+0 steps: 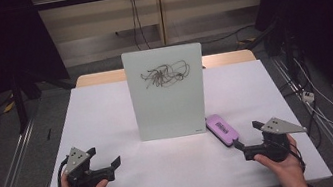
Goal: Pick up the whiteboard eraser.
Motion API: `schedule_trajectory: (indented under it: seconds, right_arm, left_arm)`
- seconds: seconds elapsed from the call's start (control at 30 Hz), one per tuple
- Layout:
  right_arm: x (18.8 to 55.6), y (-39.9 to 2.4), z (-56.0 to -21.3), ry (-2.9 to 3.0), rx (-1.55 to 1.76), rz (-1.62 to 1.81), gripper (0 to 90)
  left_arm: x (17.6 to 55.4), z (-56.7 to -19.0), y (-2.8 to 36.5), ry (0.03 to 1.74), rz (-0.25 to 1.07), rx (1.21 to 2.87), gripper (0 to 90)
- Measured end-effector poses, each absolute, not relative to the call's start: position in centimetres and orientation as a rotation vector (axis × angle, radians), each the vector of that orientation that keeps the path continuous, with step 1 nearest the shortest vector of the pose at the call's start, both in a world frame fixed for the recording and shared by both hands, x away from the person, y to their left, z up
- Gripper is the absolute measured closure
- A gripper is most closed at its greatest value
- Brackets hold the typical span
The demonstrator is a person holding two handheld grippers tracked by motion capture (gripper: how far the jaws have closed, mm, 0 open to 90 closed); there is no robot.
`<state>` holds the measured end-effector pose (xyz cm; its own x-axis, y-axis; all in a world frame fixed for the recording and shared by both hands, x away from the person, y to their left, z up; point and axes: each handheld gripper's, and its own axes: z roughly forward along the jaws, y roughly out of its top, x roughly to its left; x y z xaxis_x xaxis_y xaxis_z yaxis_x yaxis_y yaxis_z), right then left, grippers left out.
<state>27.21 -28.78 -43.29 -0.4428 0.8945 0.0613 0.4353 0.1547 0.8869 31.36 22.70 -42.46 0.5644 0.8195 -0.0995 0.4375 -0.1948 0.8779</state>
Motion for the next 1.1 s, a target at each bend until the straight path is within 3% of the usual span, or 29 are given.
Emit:
schedule_trajectory:
  seconds: [0.6, 1.1]
  right_arm:
    - [30.7, -27.4, -40.7, 2.115, 1.234, 1.110, 7.6]
    - [33.2, -25.3, -41.2, 2.229, 1.283, 1.011, 9.9]
  left_arm:
    - [31.6, -42.6, 22.4, 1.015, 0.458, 1.838, 5.5]
    - [31.4, -42.5, 22.4, 1.005, 0.441, 1.842, 5.5]
